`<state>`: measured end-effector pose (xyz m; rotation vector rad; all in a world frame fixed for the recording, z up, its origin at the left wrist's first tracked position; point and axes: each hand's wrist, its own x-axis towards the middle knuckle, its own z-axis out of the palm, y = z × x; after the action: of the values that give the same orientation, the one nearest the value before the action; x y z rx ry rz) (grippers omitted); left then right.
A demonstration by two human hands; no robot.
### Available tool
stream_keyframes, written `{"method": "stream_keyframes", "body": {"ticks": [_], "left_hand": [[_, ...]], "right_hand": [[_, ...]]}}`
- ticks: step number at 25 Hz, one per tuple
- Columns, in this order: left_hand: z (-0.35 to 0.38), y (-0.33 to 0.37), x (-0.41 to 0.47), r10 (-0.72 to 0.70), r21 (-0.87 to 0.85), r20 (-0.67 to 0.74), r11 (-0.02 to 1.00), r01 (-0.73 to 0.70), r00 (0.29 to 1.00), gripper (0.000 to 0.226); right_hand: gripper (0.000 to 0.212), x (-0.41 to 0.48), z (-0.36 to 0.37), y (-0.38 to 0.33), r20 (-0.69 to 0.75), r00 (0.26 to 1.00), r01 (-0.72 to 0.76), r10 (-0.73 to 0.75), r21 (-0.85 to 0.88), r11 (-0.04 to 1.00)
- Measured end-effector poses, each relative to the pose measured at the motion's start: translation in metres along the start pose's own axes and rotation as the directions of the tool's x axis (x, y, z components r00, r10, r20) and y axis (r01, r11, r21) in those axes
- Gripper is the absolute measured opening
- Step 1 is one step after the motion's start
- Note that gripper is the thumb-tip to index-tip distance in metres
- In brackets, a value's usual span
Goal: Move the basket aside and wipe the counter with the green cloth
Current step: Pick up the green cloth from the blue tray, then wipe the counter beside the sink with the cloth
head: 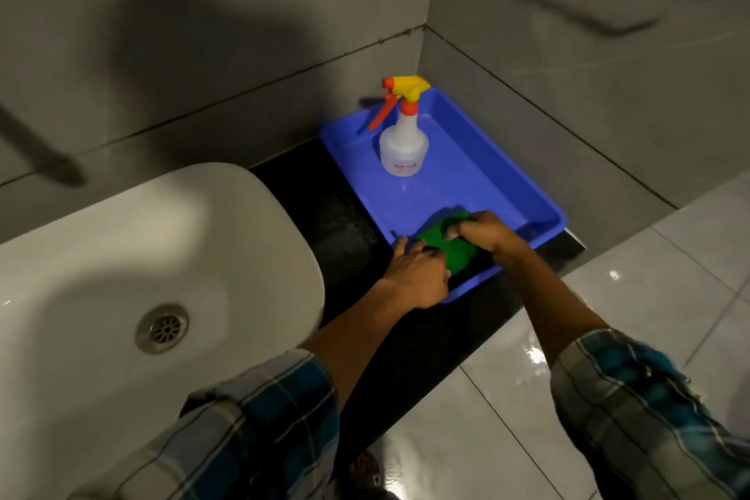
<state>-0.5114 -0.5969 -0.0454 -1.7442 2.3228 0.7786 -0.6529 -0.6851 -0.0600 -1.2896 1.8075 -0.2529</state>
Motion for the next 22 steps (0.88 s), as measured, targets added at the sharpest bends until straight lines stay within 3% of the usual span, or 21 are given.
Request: {"method": "stream_keyframes", "body": {"ticks": [3, 5, 7, 8, 10, 11, 12, 15, 19, 22], "left_hand": [[-0.009, -0.006, -0.021, -0.050, -0.136, -0.103, 0.990, 0.036, 0.993, 0.043], [-0.023, -0.019, -0.042, -0.118, -0.300, -0.338, 0.954, 0.011, 0.934, 0.046], [-0.040, -0.035, -0.072, -0.254, -0.509, -0.483, 0.860, -0.032, 0.838, 0.058], [-0.050, -0.044, -0.091, -0.339, -0.654, -0.446, 0.755, -0.043, 0.828, 0.069], [-0.068, -0.063, -0.137, -0.401, -0.913, -0.259, 0.398, -0.088, 0.879, 0.085], [-0.073, -0.071, -0.162, -0.372, -0.954, -0.239, 0.261, -0.147, 0.897, 0.077], [-0.075, -0.084, -0.192, -0.362, -0.948, -0.288, 0.238, -0.211, 0.887, 0.060], [-0.066, -0.132, -0.299, -0.484, -0.884, -0.390, 0.435, -0.171, 0.783, 0.032], [-0.006, -0.197, -0.462, -0.641, -0.960, -0.260, 0.255, -0.119, 0.722, 0.028], [0.067, -0.232, -0.590, -0.849, -0.976, -0.211, 0.154, -0.155, 0.484, 0.035]], "right_hand": [[0.041, -0.032, 0.005, -0.014, 0.004, 0.993, 0.115, -0.115, 0.002, 0.993], [0.030, -0.064, 0.006, -0.025, -0.047, 0.972, 0.233, -0.228, 0.203, 0.951], [0.030, -0.102, 0.007, -0.042, -0.052, 0.944, 0.309, -0.325, 0.484, 0.819], [0.032, -0.123, 0.010, -0.053, -0.004, 0.931, 0.293, -0.365, 0.603, 0.742], [0.040, -0.165, 0.027, -0.077, 0.136, 0.887, 0.185, -0.441, 0.772, 0.609], [0.046, -0.184, 0.039, -0.090, 0.197, 0.869, 0.140, -0.454, 0.782, 0.607], [0.052, -0.205, 0.058, -0.106, 0.256, 0.855, 0.121, -0.450, 0.747, 0.654], [0.046, -0.271, 0.130, -0.146, 0.383, 0.817, 0.130, -0.430, 0.605, 0.786], [0.025, -0.362, 0.238, -0.161, 0.611, 0.582, 0.148, -0.537, 0.570, 0.809], [0.026, -0.438, 0.349, -0.158, 0.769, 0.404, 0.236, -0.496, 0.436, 0.868]]}}
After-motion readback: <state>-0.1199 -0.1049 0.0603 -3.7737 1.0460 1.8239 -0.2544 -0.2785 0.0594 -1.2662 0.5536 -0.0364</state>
